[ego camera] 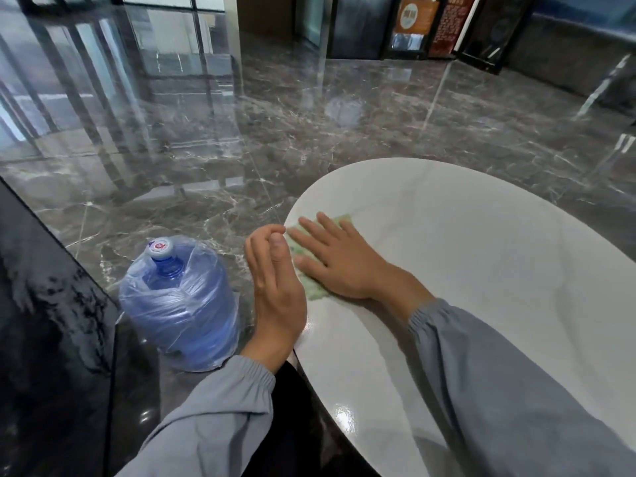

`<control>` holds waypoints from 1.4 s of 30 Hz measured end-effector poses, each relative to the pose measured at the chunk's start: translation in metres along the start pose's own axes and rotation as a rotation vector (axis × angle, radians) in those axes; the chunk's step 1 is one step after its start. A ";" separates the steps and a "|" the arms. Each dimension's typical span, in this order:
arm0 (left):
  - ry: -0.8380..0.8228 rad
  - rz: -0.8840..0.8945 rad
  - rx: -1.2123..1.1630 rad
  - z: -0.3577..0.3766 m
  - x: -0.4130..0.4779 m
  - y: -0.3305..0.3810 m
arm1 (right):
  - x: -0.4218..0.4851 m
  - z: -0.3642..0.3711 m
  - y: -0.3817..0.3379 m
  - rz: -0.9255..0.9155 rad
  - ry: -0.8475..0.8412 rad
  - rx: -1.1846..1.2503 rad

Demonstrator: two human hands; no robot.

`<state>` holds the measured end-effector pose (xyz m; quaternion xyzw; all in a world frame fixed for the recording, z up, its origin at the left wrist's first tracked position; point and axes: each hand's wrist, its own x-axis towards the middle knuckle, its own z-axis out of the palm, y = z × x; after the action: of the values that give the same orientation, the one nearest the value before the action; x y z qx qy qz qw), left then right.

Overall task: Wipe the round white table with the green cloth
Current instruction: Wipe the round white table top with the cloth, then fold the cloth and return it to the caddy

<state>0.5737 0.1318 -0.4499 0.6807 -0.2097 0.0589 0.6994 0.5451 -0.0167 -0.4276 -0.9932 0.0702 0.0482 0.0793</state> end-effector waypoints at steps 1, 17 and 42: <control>0.009 -0.003 -0.003 -0.001 0.000 0.002 | -0.027 0.004 -0.012 -0.024 -0.003 0.003; -0.747 0.417 0.604 -0.014 -0.081 0.062 | -0.310 0.041 -0.056 0.330 0.048 0.108; -1.068 -0.090 -0.137 0.004 -0.120 0.137 | -0.366 -0.016 -0.037 0.593 0.865 0.975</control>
<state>0.4141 0.1613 -0.3678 0.5772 -0.5100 -0.3392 0.5400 0.1908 0.0649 -0.3676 -0.7138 0.3758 -0.3673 0.4629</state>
